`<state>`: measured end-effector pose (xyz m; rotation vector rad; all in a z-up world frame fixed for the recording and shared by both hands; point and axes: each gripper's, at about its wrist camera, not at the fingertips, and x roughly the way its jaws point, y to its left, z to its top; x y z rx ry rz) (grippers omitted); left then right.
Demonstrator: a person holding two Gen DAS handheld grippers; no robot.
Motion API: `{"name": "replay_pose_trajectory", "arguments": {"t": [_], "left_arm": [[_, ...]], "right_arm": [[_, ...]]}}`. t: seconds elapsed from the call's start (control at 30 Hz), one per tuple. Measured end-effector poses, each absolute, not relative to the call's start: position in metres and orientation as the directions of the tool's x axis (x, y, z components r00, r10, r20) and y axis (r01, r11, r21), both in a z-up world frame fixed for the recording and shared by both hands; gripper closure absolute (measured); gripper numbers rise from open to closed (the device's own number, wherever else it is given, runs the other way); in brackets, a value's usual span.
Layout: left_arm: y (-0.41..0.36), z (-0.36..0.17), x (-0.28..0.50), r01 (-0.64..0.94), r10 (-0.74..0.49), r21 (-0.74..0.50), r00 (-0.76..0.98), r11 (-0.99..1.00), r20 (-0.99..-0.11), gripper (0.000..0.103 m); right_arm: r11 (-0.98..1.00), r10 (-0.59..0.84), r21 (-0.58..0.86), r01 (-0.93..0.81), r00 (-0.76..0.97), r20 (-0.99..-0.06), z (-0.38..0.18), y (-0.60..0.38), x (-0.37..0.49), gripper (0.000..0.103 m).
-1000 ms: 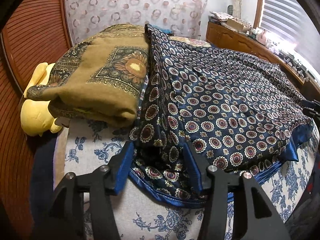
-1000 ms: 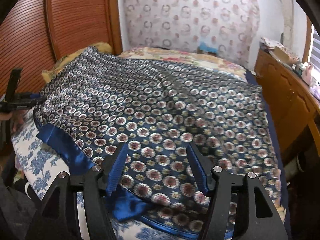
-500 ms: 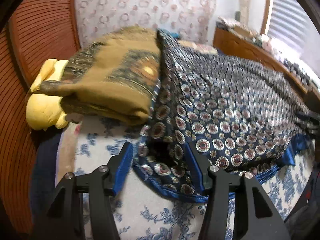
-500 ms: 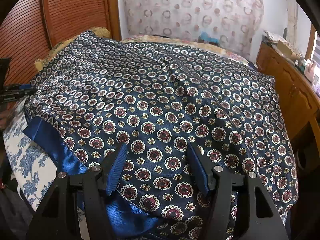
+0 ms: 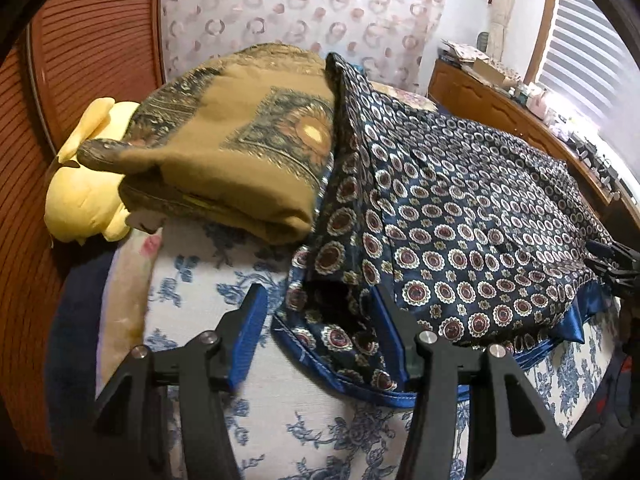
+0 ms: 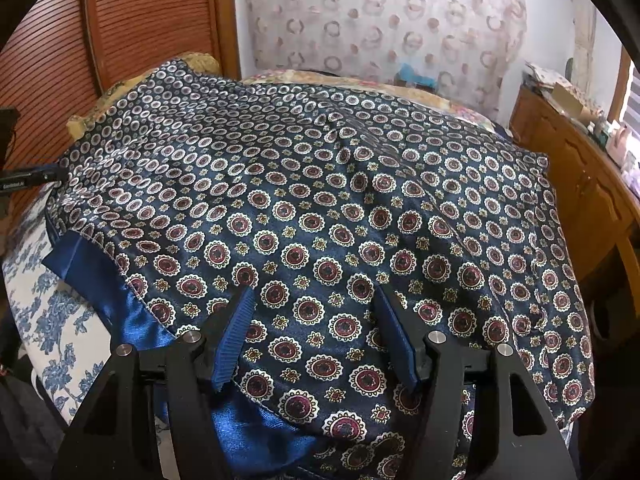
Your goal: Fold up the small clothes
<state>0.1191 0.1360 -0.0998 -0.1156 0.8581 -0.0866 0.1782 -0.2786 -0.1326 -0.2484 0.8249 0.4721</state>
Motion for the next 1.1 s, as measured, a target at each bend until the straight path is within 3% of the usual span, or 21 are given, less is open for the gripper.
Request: {"name": "replay_pose_trajectory", "arguments": {"t": [0.1,0.17,0.27,0.7,1.1], "left_arm": [[0.128,-0.101,0.117,0.044,-0.103,-0.098,0.656,0.994,-0.748,0.065],[0.124,-0.101,0.116,0.067,-0.113,-0.092,0.656,0.994,-0.746,0.085],[0.121,-0.099,0.117,0.090,-0.133,-0.098,0.644,0.991,-0.753,0.100],[0.048,-0.007,0.113,0.305,-0.342,-0.165,0.739,0.938,-0.581,0.102],[-0.089,0.039,0.149,0.563,-0.547,-0.161,0.630,0.811,-0.551,0.102]], "right_arm": [[0.869,0.305,-0.031,-0.494,0.584,-0.752,-0.133,-0.279,0.178,0.039],[0.869,0.308,-0.027,-0.494,0.583,-0.752,-0.132,-0.279,0.178,0.039],[0.870,0.313,-0.019,-0.493,0.582,-0.751,-0.131,-0.280,0.178,0.039],[0.886,0.364,0.069,-0.458,0.596,-0.716,-0.122,-0.304,0.178,0.039],[0.933,0.307,0.047,-0.358,0.719,-0.624,-0.080,-0.379,0.147,0.039]]}}
